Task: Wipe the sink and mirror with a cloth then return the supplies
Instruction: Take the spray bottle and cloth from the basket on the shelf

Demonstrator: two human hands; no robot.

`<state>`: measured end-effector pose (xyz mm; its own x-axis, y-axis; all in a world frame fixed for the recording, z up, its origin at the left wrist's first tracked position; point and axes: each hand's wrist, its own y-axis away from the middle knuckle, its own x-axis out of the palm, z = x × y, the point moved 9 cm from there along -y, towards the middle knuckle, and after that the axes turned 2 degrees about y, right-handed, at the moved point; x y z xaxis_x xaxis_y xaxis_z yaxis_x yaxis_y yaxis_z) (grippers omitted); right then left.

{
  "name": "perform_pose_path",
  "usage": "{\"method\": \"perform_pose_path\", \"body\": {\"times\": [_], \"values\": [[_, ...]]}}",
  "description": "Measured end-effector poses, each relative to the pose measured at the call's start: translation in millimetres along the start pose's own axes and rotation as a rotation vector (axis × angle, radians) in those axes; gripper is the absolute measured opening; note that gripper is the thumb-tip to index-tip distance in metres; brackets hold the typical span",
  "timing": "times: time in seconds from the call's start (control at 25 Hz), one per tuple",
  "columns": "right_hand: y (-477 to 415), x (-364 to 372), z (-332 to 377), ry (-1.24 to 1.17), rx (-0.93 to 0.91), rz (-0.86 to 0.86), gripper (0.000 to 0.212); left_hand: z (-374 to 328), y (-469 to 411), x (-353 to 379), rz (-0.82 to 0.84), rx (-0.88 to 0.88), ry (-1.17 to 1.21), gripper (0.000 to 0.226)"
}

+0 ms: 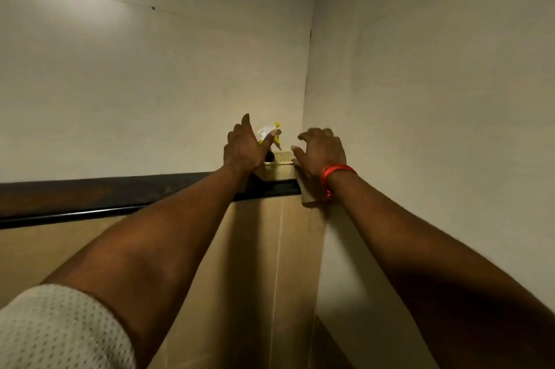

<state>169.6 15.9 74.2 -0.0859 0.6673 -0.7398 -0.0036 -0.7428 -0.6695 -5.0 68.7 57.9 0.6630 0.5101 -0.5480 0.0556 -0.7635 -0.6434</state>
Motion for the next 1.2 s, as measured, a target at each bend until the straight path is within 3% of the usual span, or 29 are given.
{"method": "perform_pose_path", "body": {"times": [0.08,0.24,0.36,0.48,0.64,0.72,0.8,1.0,1.2], "values": [[-29,44,-16,-0.126,0.040,0.247,0.043,13,-35,37,0.047,-0.169,0.073,0.091],[-75,95,-25,-0.117,0.026,0.461,0.037,36,-89,109,0.181,-0.366,0.140,0.073],[-90,117,-20,-0.017,-0.012,0.603,0.032,58,-102,127,0.082,-0.462,0.221,0.103],[-97,131,-19,0.071,0.012,0.740,0.017,75,-110,139,0.061,-0.453,0.239,0.094],[-107,142,-20,0.116,-0.020,0.832,0.022,91,-123,158,0.183,-0.347,0.031,0.084],[-118,150,-24,0.146,-0.003,0.753,0.031,78,-119,150,0.143,-0.281,-0.026,0.070],[-118,131,-35,-0.019,0.087,0.537,0.013,60,-116,137,0.056,-0.181,-0.019,0.059],[-109,52,-86,-0.265,0.237,-0.112,0.036,26,-87,92,-0.277,0.076,0.382,0.039],[-98,6,-109,-0.535,0.262,-0.287,0.040,5,-73,69,-0.407,0.245,0.445,0.039]]}}
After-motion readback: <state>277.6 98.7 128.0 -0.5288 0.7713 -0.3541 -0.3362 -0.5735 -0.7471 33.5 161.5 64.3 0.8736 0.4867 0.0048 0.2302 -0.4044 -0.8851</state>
